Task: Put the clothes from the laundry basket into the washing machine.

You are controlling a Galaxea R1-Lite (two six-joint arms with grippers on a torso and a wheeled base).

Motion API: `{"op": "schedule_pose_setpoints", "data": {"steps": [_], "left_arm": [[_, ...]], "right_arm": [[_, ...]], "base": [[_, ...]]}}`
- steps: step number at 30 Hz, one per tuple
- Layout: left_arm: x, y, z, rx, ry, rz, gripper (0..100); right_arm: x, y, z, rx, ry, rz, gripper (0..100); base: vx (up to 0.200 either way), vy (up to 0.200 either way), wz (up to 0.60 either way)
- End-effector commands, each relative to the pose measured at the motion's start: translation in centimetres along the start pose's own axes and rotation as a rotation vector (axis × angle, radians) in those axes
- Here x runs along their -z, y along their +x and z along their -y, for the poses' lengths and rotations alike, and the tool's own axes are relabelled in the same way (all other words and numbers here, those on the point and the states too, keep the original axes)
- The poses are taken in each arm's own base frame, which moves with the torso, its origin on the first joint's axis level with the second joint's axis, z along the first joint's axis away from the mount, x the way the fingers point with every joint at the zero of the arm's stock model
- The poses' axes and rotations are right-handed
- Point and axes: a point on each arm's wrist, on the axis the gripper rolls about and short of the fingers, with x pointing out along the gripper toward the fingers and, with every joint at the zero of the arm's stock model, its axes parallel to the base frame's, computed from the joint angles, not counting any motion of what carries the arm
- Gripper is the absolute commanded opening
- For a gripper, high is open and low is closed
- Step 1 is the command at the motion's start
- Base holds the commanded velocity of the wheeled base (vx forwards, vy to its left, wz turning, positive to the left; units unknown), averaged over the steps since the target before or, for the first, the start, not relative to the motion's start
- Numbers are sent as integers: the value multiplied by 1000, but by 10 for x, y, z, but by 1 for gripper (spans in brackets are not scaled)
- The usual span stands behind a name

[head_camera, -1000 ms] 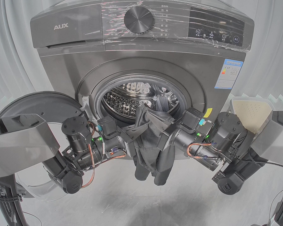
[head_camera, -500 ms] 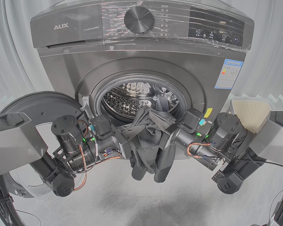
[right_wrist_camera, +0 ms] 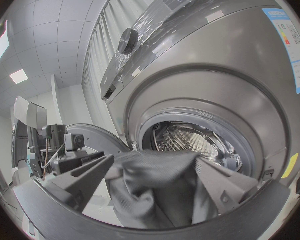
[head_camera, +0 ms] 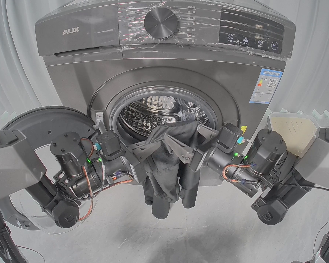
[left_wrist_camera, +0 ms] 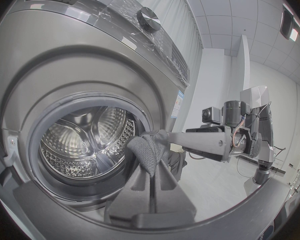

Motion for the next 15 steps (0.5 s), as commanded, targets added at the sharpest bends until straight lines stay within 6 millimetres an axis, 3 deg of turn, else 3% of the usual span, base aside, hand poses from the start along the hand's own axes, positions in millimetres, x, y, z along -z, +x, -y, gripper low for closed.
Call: {"op": "schedule_pose_setpoints", "data": {"steps": [1, 9, 15], "left_arm": [[-5, -5, -11, -28, 11, 16, 0], [-14, -8, -11, -24, 22, 38, 0], [-19, -10, -9, -4, 25, 47, 0]], "right_arm": [[-1, -19, 13, 44, -7, -43, 100], [23, -50, 36, 125, 0, -187, 100], [46, -56, 39, 116, 9, -280, 100]], "base": [[0, 0, 0], [0, 0, 0], [0, 0, 0]]}}
